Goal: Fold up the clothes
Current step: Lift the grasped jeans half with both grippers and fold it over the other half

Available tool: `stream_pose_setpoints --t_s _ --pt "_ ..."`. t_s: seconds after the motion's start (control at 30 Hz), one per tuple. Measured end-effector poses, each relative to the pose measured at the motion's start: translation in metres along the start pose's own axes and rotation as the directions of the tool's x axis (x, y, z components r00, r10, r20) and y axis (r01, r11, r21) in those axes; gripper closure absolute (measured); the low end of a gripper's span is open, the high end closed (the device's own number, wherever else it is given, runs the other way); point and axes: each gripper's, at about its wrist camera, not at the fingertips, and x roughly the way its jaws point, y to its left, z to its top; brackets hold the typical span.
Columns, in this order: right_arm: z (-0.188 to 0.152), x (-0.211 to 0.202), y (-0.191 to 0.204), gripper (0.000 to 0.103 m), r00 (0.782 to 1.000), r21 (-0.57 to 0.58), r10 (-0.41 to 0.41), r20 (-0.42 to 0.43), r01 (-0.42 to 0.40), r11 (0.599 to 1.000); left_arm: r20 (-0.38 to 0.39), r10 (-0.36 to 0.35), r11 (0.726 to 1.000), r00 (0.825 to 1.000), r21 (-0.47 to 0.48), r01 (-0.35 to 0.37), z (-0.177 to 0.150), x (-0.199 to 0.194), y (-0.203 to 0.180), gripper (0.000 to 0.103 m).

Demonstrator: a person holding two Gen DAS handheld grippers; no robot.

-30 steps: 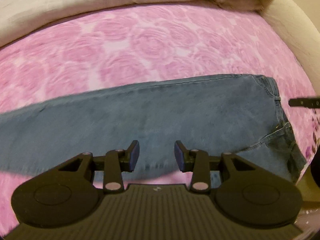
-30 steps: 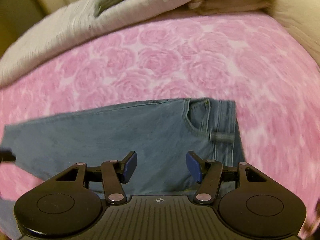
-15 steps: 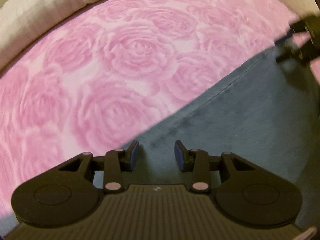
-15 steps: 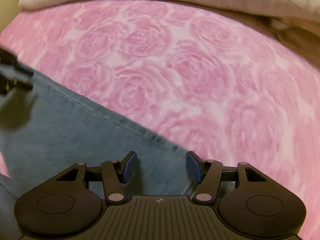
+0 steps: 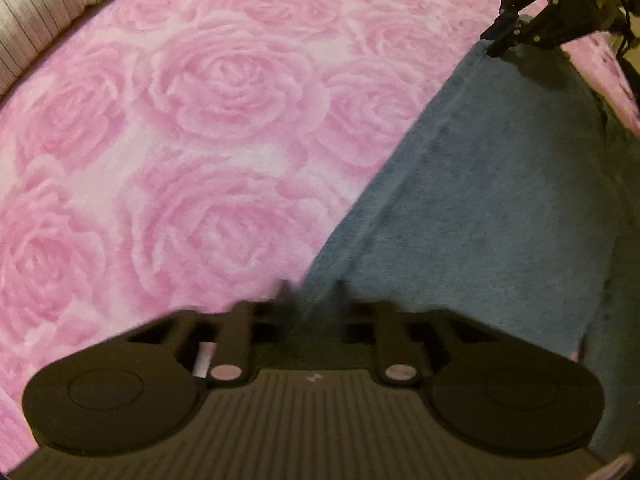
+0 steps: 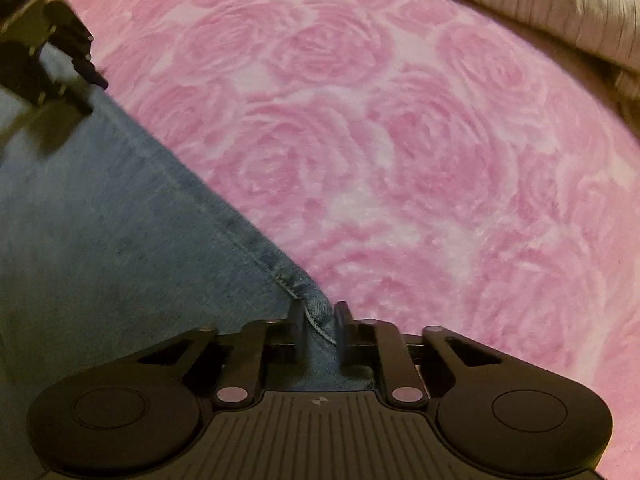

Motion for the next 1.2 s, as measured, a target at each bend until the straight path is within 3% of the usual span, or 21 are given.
stream_pose_setpoints --t_s 0.1,0.23,0.33,0.43,0.57,0.67,0.73,0.8,0.83,0.93,1.03,1.13,1.2 --pt "-0.005 -0.025 0.021 0.093 0.995 -0.031 -0.086 0.058 0.088 0.996 0.065 0.109 0.993 0.992 0.032 -0.111 -0.008 -0.022 -0.025 0.100" --pt "-0.021 -0.081 0.065 0.094 0.965 -0.040 -0.204 0.164 0.213 0.976 0.175 0.195 0.978 0.965 -0.109 -0.177 -0.031 -0.081 -0.059 0.101" --pt "-0.046 -0.130 0.116 0.094 0.936 -0.037 -0.276 0.217 0.290 0.956 0.222 0.214 0.968 0.951 -0.176 -0.177 -0.058 -0.130 -0.107 0.101" --pt "-0.082 -0.168 0.174 0.094 0.922 -0.045 -0.320 0.216 0.337 0.940 0.222 0.185 0.960 0.958 -0.250 -0.127 -0.097 -0.162 -0.168 0.101" --pt "-0.137 -0.182 0.245 0.094 0.950 -0.051 -0.297 0.097 0.302 0.952 0.129 0.104 0.917 0.986 -0.397 -0.044 -0.152 -0.163 -0.239 0.100" --pt "-0.173 -0.156 0.280 0.091 0.966 -0.089 -0.240 -0.092 0.232 0.969 0.026 0.050 0.876 0.998 -0.481 -0.031 -0.177 -0.141 -0.276 0.096" --pt "-0.193 -0.136 0.297 0.086 0.954 -0.103 -0.209 -0.214 0.190 0.976 -0.024 0.025 0.860 0.999 -0.510 -0.033 -0.183 -0.134 -0.290 0.095" --pt "-0.202 -0.123 0.300 0.085 0.936 -0.094 -0.217 -0.278 0.198 0.976 -0.026 0.026 0.835 0.999 -0.549 -0.036 -0.187 -0.136 -0.301 0.094" --pt "-0.205 -0.119 0.299 0.084 0.933 -0.069 -0.212 -0.290 0.201 0.977 -0.016 0.039 0.818 0.999 -0.573 -0.041 -0.189 -0.139 -0.305 0.093" --pt "-0.209 -0.124 0.282 0.079 0.961 0.112 -0.161 -0.223 0.189 0.975 -0.043 0.096 0.757 0.994 -0.646 -0.101 -0.192 -0.139 -0.313 0.089" --pt "-0.219 -0.129 0.263 0.077 0.982 0.302 -0.114 -0.151 0.155 0.940 -0.078 0.154 0.696 0.985 -0.699 -0.164 -0.195 -0.138 -0.320 0.089" --pt "-0.230 -0.131 0.244 0.076 0.993 0.482 -0.079 -0.087 0.112 0.869 -0.071 0.196 0.662 0.978 -0.727 -0.185 -0.201 -0.139 -0.326 0.087" --pt "-0.244 -0.135 0.236 0.076 0.997 0.613 -0.062 -0.046 0.077 0.786 -0.053 0.220 0.646 0.974 -0.740 -0.186 -0.205 -0.135 -0.325 0.087"
